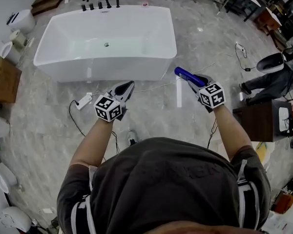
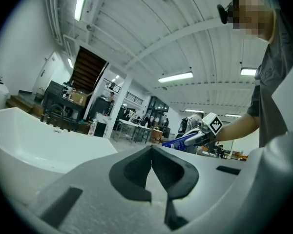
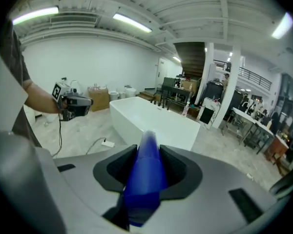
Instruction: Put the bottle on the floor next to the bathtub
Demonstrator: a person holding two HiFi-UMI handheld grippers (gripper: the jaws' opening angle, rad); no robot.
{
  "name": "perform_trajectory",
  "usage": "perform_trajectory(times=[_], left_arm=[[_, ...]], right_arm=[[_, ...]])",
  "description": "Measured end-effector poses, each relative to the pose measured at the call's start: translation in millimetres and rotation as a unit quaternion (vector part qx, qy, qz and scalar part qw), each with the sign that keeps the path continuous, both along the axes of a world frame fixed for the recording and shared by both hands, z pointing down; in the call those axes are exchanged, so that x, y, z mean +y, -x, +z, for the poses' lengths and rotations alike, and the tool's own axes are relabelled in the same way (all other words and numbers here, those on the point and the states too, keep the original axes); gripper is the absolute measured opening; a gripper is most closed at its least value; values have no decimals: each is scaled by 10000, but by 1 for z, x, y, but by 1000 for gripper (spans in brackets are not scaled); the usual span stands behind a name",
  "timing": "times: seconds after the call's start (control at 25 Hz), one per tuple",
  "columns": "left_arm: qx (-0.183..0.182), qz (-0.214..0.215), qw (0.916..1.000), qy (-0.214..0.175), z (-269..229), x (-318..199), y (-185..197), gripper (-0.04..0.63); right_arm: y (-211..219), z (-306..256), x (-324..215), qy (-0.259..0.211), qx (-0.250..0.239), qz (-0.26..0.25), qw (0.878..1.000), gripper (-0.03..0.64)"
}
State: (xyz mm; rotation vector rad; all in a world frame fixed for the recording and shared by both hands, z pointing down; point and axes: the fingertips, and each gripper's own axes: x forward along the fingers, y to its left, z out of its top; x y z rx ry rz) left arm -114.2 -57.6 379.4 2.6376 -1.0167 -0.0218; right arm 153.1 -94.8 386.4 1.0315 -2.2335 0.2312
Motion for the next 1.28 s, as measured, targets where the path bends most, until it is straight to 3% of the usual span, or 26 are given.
perform_trajectory(times=[0.24,0.48,0.68,0.96,1.28], left_arm=[[-513,158,9983,245,90,-78,-25,0],[-782,-131,9951,583,211,-135,-62,0],[-866,-396,9909,947,341,-169,-73,0],[-1040,-314,9864,1233,538,-193,-86,0],[-931,-269,9821,1612,682,-190,-86,0]], right_arm=[[-10,114,-106,560,1149,-572,9902,135],[-34,278,-180,1098,2153,-1508,9586,135],[-43,444,-228,1422,2505,-1952,9375,135],[-42,674,-268,1564,2999,-2475,9079,135],[-26,845,-296,1593,3480,-2838,8792,137]])
